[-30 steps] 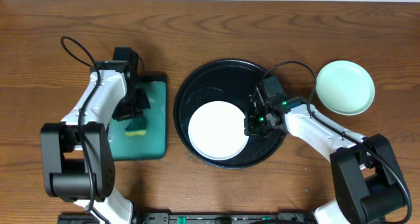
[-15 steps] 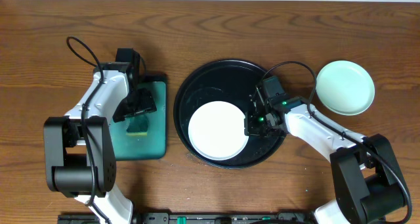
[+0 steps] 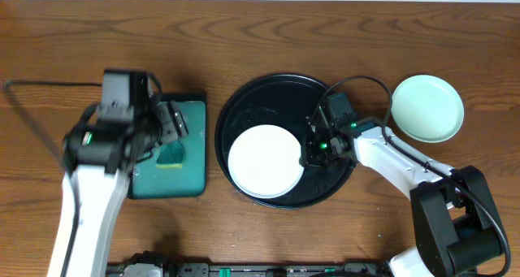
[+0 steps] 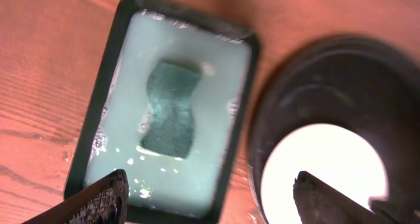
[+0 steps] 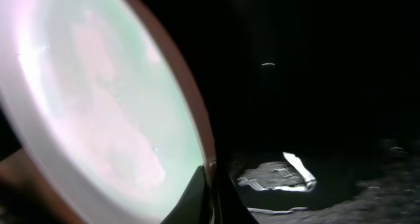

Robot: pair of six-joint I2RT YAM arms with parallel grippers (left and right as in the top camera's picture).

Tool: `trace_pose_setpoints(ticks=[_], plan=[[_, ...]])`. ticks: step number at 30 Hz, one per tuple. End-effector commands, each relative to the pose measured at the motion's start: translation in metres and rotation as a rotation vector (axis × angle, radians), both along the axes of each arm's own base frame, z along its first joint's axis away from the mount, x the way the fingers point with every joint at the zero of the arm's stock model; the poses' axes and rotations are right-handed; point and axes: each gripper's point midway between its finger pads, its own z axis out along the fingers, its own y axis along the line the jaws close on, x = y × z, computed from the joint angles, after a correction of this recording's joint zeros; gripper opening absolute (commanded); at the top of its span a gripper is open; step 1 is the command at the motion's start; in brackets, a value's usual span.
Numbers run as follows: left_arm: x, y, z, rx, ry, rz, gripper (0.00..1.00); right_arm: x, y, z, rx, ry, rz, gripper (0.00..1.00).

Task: Clean dirty plates on tray and stack at the side
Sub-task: 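Lift the scrubbed white plate with the right gripper off the tray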

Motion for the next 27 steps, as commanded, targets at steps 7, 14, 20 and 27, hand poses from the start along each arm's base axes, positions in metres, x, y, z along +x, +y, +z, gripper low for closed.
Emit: trace_pose_setpoints(ticks=[7,14,20,27], plan=[[-0.048,-0.007,0.049,-0.039,-0.152,-0.033,0.81,0.012,0.033,0.053,0.267,0.051,0.024,0.01],[-0.063,-0.005,0.048,-0.045,-0.134,-0.023,0.81,0.028,0.021,0.084,0.504,0.045,0.004,0.01],[-0.065,-0.010,0.046,-0.072,-0.113,-0.026,0.81,0.061,-0.010,0.098,0.572,-0.107,-0.016,0.01],[-0.065,-0.010,0.041,-0.073,-0.090,-0.028,0.81,0.086,-0.045,0.080,0.367,-0.247,-0.054,0.02]])
